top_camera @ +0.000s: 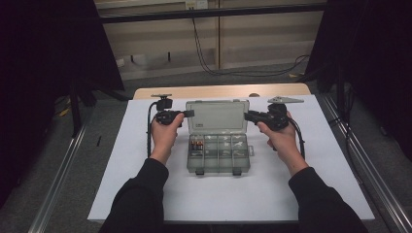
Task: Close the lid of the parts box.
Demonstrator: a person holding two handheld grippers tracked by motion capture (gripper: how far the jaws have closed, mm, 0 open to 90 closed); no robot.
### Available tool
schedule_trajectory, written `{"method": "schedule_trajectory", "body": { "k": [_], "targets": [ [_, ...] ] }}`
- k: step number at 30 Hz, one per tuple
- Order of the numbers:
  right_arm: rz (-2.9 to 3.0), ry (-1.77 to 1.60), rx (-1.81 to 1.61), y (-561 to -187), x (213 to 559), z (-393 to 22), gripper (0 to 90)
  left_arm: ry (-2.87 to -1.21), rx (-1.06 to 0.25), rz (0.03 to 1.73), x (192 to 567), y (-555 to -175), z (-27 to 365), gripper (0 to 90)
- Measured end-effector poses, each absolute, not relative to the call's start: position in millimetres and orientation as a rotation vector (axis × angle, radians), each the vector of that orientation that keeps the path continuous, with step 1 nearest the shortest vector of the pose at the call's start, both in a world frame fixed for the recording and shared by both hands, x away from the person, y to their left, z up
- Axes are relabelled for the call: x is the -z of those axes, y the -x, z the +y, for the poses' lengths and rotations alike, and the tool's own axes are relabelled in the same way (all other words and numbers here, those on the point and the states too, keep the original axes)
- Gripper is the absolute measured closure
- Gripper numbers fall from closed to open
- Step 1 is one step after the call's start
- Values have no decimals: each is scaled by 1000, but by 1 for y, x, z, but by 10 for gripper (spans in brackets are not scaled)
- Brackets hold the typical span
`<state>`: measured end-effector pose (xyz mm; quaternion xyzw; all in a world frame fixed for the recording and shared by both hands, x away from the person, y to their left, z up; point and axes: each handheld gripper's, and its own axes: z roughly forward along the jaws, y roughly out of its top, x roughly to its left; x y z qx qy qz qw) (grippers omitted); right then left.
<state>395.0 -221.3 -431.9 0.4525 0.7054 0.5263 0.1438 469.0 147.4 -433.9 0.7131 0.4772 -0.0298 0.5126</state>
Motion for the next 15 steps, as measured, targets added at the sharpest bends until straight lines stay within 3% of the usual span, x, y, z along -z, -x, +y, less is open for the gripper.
{"method": "schedule_trajectory", "body": {
  "k": [4, 9, 15],
  "targets": [
    [2056, -1277, -1556, -385, 437, -233, 657, -1727, 62, 1123, 431, -464, 148, 900],
    [2035, -1249, -1598, -372, 435, -246, 680, -1730, 45, 1096, 427, -459, 148, 900],
    [2002, -1309, -1522, -372, 430, -248, 847, -1734, 17, 1080, 425, -452, 148, 900]
  ]
}}
